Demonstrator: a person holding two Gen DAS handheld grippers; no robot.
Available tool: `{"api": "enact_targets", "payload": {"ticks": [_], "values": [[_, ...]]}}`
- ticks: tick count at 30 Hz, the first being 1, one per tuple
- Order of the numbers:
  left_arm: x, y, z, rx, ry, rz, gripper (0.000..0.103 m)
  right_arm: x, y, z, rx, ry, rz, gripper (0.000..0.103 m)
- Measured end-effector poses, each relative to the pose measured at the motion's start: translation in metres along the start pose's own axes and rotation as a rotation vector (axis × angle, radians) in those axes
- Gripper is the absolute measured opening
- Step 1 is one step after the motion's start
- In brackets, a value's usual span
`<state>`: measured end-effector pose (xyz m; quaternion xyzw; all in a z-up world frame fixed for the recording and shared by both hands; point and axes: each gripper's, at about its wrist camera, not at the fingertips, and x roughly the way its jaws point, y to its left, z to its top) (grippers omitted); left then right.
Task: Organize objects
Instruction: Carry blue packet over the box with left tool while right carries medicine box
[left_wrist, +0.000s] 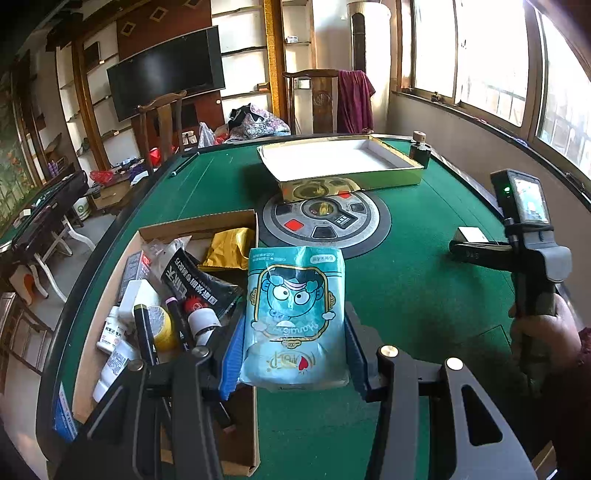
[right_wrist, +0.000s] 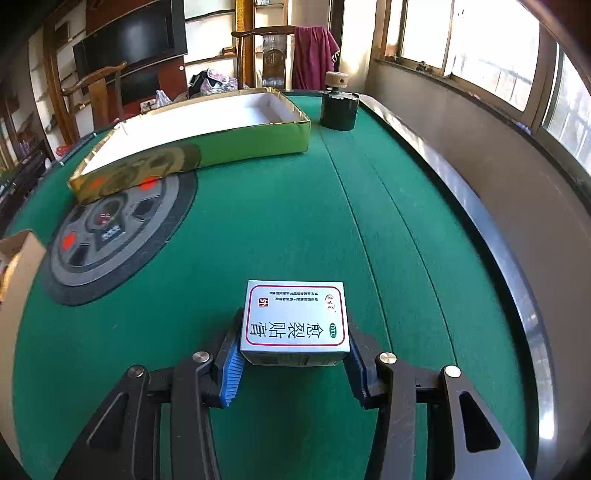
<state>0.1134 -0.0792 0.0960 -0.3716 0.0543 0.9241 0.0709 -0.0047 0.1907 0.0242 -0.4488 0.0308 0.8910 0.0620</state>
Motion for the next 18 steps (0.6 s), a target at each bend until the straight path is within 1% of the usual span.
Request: {"api": "enact_targets", "payload": {"ticks": [3, 9, 18], "values": [[-0.001, 0.001, -0.001, 0.000, 0.000, -0.002, 0.047, -0.014, 0.000, -0.003, 0.014, -0.005, 0.038, 0.051], [-0.003, 0.006, -0.009, -0.014, -0.003, 0.001, 0.047, -0.042, 0.011, -0.006, 0.001, -0.031, 0.093, 0.051], [-0.013, 0.030, -0.019, -0.048, -0.016, 0.025, 0.047, -0.077, 0.067, -0.008, -0.092, -0.071, 0.176, 0.051]]}}
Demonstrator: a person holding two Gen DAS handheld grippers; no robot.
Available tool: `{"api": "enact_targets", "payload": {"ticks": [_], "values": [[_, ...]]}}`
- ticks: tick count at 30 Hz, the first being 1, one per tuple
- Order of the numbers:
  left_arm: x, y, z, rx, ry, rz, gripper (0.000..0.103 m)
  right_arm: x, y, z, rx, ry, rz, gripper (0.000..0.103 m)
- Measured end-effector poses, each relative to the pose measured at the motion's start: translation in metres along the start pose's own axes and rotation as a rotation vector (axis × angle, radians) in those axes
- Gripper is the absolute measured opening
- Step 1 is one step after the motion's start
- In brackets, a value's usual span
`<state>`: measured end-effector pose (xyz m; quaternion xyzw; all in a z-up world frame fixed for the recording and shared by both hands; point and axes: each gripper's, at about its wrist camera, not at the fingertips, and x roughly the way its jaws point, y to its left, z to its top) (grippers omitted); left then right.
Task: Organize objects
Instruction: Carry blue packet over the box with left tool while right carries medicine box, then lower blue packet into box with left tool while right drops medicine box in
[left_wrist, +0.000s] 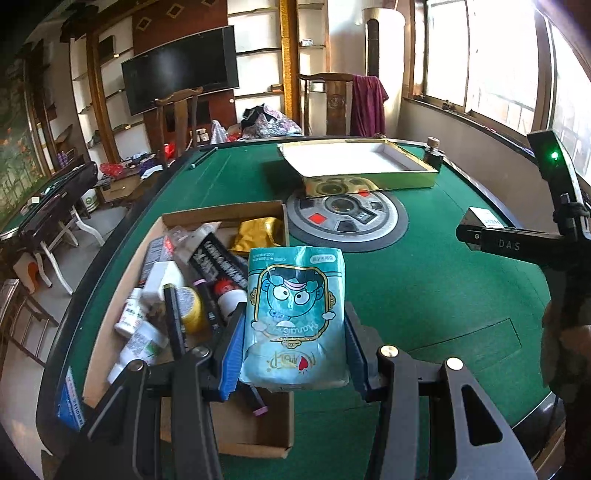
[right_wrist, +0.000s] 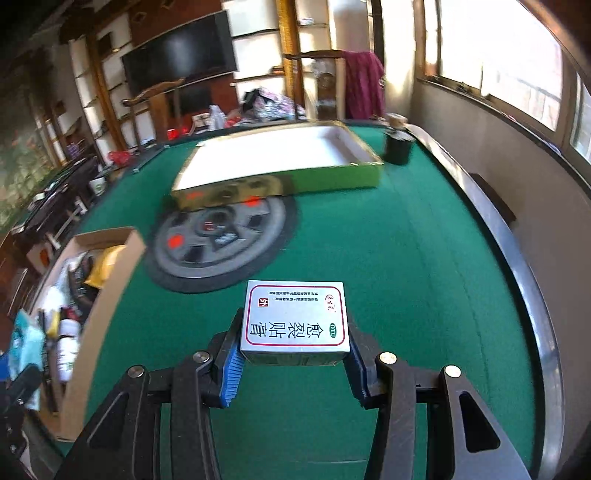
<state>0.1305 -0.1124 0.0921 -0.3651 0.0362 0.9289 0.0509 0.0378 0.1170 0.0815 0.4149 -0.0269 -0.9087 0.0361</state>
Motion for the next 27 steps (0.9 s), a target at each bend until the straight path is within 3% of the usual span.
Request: {"api": "enact_targets", "payload": {"ticks": [15, 27], "values": [[0.002, 0.096, -0.021, -0.184, 0.032, 0.040, 0.047, -0.005, 0.111, 0.002, -0.125, 0.029, 0.193, 0.051], [0.028, 0.145, -0.043, -0.280, 0.101, 0.052, 0.048, 0.028, 0.199, -0.013, -0.206, 0.186, 0.407, 0.051]]}}
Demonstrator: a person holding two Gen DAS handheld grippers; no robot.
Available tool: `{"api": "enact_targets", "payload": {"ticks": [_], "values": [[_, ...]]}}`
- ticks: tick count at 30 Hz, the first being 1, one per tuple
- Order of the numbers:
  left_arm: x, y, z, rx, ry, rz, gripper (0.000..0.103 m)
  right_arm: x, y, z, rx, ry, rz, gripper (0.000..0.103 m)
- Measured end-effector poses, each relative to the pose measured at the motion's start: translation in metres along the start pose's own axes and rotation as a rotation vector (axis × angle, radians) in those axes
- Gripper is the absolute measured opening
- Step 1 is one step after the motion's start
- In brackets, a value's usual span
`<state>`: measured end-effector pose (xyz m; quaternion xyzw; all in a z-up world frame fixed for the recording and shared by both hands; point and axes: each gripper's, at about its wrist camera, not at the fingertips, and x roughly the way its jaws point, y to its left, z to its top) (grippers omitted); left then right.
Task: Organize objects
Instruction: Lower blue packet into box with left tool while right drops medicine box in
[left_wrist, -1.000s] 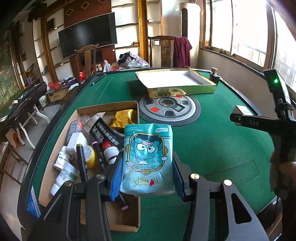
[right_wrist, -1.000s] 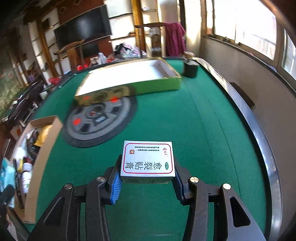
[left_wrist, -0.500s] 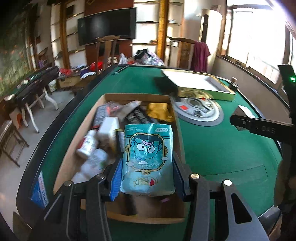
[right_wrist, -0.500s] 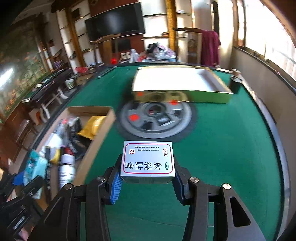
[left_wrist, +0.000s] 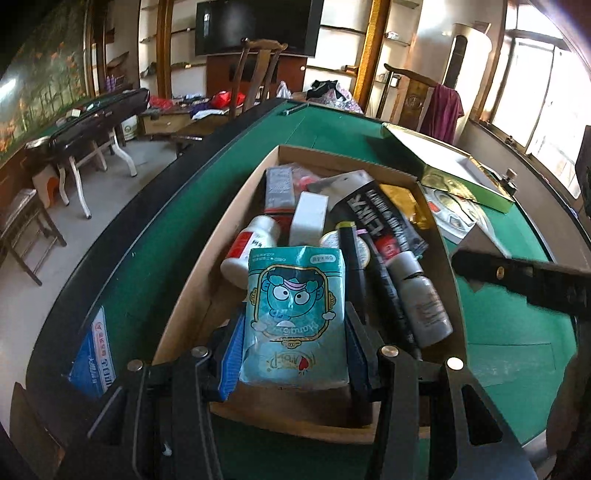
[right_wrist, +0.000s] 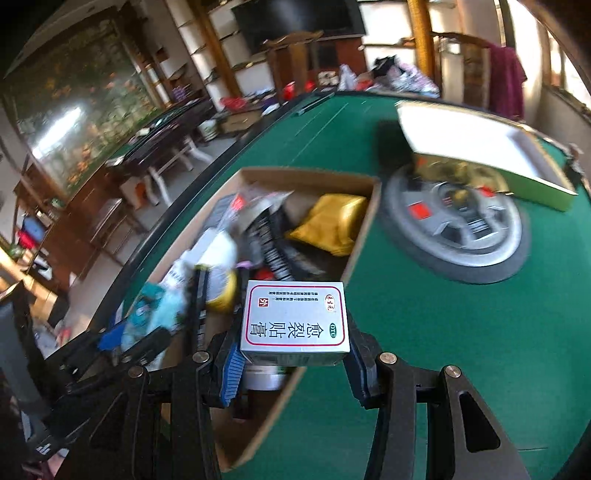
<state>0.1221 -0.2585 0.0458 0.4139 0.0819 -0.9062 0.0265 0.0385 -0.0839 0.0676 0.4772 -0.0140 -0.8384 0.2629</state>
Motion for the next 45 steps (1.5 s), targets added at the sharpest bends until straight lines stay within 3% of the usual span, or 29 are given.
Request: {"api": "enact_targets", "payload": {"ticks": [7, 19, 30, 32, 37, 45], "values": [[0.007, 0.004, 0.004, 0.005, -0.020, 0.020, 0.049, 0.024, 0.026, -0.012, -0.032, 0.065, 0.063, 0.052], [0.004, 0.030, 0.006, -0.091, -0.057, -0.022, 0.052, 0.034, 0.064, -0.025, -0.166, 0.033, 0.019, 0.052], [-0.026, 0.032, 0.018, -0.085, -0.173, 0.059, 0.085, 0.048, 0.081, -0.033, -0.260, 0.012, -0.049, 0.053], [-0.029, 0.033, 0.019, -0.089, -0.181, 0.066, 0.086, 0.049, 0.084, -0.034, -0.280, 0.000, -0.070, 0.055], [-0.031, 0.035, 0.020, -0.091, -0.181, 0.085, 0.088, 0.042, 0.085, -0.038, -0.292, -0.024, -0.067, 0.076], [-0.037, 0.027, 0.020, -0.073, -0.193, 0.130, 0.088, 0.022, 0.078, -0.040, -0.270, -0.074, -0.065, 0.083]]}}
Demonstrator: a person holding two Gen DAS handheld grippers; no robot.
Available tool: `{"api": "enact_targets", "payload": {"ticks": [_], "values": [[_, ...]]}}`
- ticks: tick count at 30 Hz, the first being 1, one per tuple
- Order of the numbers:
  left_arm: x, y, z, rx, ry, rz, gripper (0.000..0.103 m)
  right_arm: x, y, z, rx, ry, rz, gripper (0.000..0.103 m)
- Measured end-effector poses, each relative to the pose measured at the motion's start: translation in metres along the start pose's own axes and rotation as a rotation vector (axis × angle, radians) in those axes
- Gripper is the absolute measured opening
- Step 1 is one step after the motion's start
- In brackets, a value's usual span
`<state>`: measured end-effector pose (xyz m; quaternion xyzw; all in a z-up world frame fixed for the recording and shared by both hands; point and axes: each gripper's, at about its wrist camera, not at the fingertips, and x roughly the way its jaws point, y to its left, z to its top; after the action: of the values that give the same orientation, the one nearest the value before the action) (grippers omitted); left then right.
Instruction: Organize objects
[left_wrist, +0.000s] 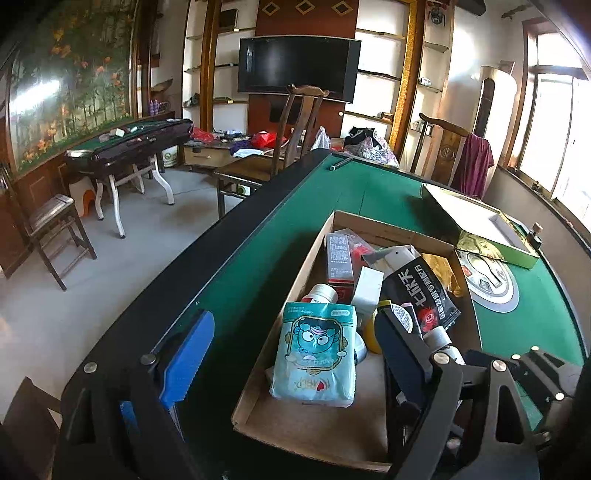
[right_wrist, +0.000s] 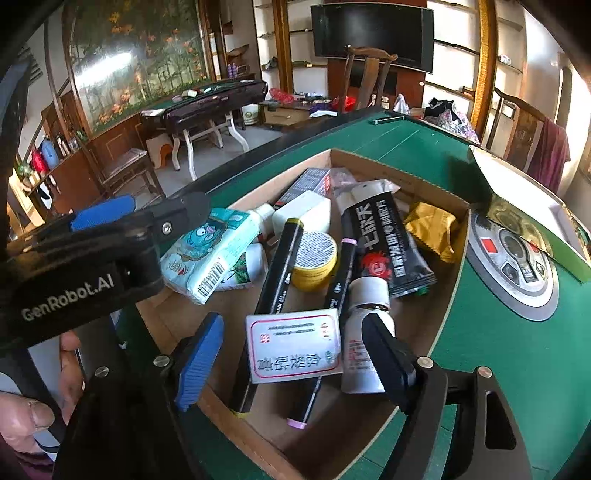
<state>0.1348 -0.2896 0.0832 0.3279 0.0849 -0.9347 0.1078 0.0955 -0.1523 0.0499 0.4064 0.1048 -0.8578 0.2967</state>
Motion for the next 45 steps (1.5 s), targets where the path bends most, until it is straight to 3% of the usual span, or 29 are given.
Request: {"api": "enact_targets", "payload": {"ticks": [17, 22, 30, 35, 41, 45], "values": [[-0.030, -0.044, -0.001, 0.104, -0.067, 0.052, 0.095, -0.044, -0.055, -0.018, 0.146, -0.094, -0.028, 0.088], [-0.040, -0.069, -0.005, 0.165, -0.085, 0.044, 0.100, -0.056, -0.079, -0.028, 0.206, -0.110, -0.048, 0.090], [-0.053, -0.104, -0.009, 0.229, -0.081, -0.023, 0.100, -0.079, -0.121, -0.049, 0.299, -0.138, -0.091, 0.091], [-0.068, -0.117, -0.009, 0.244, -0.149, -0.030, 0.100, -0.090, -0.153, -0.063, 0.370, -0.148, -0.118, 0.093], [-0.091, -0.133, -0.010, 0.281, -0.300, 0.031, 0.103, -0.097, -0.186, -0.080, 0.451, -0.147, -0.145, 0.094], [-0.091, -0.152, -0.013, 0.340, -0.310, 0.065, 0.103, -0.098, -0.194, -0.084, 0.471, -0.146, -0.149, 0.094]]}}
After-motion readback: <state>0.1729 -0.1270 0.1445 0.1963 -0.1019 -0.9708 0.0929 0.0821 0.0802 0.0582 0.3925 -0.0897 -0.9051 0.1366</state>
